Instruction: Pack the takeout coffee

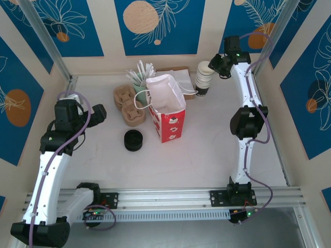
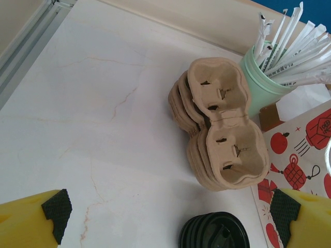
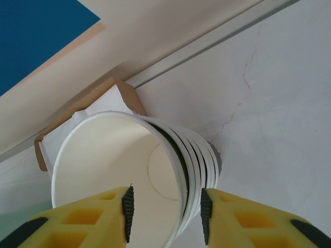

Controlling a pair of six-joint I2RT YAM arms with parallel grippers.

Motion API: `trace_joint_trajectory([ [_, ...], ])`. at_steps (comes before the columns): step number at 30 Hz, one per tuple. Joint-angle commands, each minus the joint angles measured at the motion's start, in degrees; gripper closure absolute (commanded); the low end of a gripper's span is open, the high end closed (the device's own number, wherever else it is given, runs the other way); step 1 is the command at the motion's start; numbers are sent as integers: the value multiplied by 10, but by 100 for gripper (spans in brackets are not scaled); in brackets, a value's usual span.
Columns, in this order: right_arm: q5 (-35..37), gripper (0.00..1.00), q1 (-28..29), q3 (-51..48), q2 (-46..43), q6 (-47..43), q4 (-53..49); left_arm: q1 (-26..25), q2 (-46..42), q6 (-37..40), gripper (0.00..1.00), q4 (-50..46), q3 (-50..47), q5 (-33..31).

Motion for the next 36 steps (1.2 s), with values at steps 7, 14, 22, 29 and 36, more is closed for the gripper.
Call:
trace_joint_trajectory([
  [7, 8, 65, 4, 31, 21, -10, -5, -5, 1, -2, 0, -19, 18, -3],
  [14, 6, 68, 4, 36, 28, -11, -3, -5, -1, -3, 0, -24, 20, -8],
  [22, 1, 84, 4, 45, 28, -15, -5, -5, -3, -2, 0, -32, 20, -12],
  [29, -2, 99, 3, 76, 25, -24, -26, -4, -3, -1, 0, -35, 28, -13],
  [36, -15, 100, 3, 110, -11, -31, -45, -5, 0, 1, 0, -41, 46, -11],
])
